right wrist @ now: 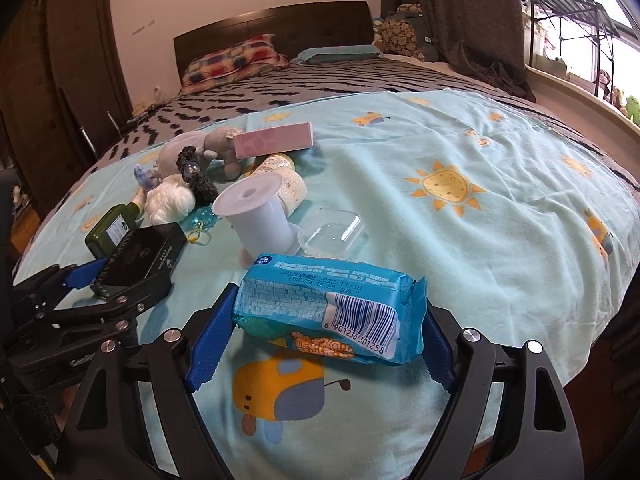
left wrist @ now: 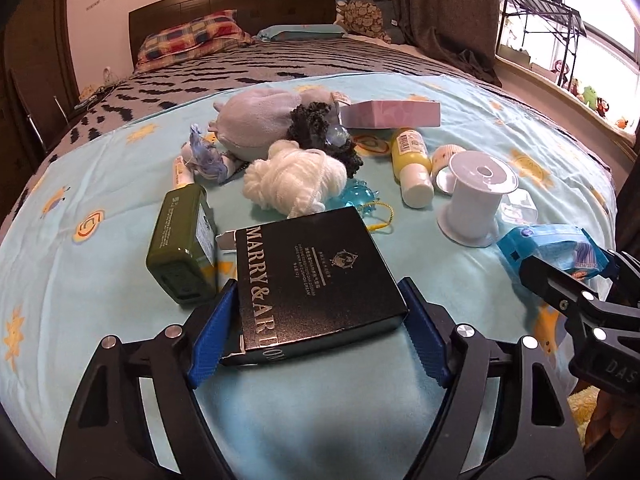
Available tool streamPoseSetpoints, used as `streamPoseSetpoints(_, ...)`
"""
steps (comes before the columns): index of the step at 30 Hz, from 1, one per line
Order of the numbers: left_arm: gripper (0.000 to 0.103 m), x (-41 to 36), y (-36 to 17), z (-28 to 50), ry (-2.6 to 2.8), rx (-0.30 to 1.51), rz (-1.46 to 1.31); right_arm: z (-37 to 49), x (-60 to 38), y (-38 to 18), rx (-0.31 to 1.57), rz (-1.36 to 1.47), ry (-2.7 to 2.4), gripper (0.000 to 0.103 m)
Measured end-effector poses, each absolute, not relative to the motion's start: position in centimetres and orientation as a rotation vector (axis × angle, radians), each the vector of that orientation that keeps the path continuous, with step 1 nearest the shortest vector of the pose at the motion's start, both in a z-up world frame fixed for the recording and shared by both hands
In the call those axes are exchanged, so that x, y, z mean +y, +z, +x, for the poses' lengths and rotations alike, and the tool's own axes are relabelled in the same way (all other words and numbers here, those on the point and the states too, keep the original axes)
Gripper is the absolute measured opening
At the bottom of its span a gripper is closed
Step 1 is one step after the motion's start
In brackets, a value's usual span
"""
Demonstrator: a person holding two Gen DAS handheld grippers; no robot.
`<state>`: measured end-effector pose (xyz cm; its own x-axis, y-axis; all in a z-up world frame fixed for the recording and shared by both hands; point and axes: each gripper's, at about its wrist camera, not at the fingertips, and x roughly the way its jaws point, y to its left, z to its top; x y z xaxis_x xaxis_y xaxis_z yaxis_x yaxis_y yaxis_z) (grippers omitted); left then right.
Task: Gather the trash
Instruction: 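Drop the black box into the bin with left tool while right drops wipes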
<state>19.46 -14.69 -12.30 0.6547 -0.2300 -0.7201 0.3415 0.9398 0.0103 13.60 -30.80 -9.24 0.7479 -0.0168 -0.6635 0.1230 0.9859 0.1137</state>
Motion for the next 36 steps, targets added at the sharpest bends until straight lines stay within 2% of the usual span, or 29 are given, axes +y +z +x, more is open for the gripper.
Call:
streamPoseSetpoints(7,0.074,-14.0,-11.8,17.3,-0.335,0.760,0.169,12.4,-30.2,-8.7,0.700,0.139,-0.062,0.082)
streamPoseSetpoints(21,0.074,-6.7,-7.7,5.8,-0.385,0.639,0.145,4.5,-25.9,-5.7,0.631,0.058,0.038,0.082)
streamPoseSetpoints(28,0.074,-3.5,-9.4,1.3,-0.365,0.679,0.101,0.5,-23.7,-6.9,0.667,0.013,0.079,0.082)
streamPoseSetpoints(36,0.074,-2.3,-14.8,-1.8,-0.358,0.831,0.052,-1.5,-21.0,-10.7,0.780,0.008,0.141,0.082)
